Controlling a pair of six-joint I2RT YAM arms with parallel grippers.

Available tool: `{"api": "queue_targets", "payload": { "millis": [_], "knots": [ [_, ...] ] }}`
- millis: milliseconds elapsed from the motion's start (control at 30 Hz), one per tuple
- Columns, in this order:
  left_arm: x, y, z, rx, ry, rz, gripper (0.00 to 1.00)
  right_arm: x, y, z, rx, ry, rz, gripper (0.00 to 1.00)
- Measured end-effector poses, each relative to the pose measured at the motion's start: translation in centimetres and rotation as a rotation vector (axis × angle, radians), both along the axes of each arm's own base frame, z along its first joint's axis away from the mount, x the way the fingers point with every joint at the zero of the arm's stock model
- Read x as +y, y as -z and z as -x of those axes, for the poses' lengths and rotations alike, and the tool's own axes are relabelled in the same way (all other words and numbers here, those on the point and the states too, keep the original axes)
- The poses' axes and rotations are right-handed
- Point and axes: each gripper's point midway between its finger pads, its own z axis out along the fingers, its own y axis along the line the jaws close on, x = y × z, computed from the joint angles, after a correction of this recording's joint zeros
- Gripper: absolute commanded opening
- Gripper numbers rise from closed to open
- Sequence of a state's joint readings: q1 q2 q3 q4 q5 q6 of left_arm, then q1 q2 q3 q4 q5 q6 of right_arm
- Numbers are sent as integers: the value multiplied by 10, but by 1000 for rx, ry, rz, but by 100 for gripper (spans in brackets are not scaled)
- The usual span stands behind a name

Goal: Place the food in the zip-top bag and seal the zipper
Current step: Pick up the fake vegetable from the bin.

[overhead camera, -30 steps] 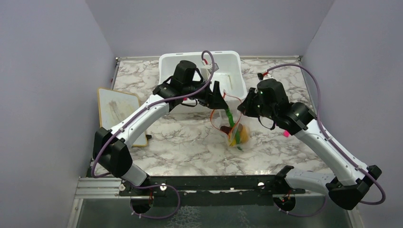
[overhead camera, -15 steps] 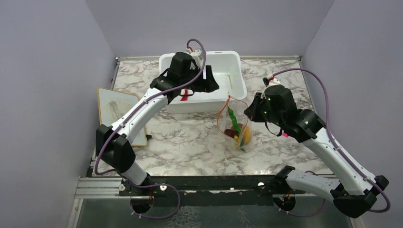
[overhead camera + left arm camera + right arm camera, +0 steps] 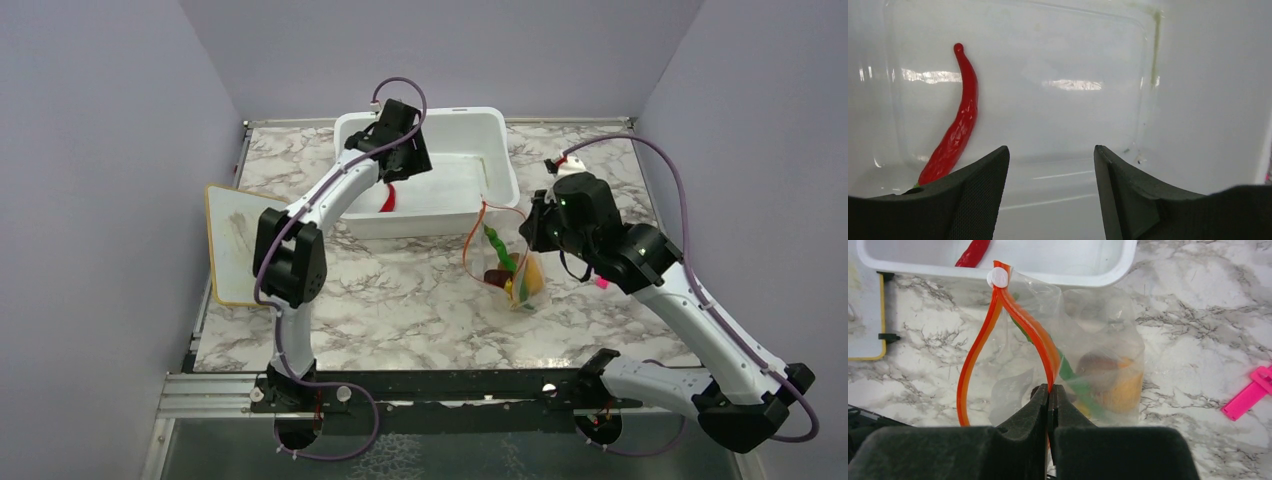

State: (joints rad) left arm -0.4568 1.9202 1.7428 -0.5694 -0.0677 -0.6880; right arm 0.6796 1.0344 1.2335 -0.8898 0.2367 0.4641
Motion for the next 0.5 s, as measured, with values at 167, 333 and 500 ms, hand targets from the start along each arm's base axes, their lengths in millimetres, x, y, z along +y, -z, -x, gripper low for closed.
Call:
{"api": "queue_targets", "payload": {
  "millis": [167,333,500],
  "knots": [
    [11,36,-31,103,-107,-71,65,-1,-15,-8,-39,9,14,1],
    [32,69,-44,178,-206,-117,61,-1,-19,-14,-53,14,32,1],
    [57,95,-54,234,-291,-151,52,0,-18,-20,-52,19,55,1]
  ]
}}
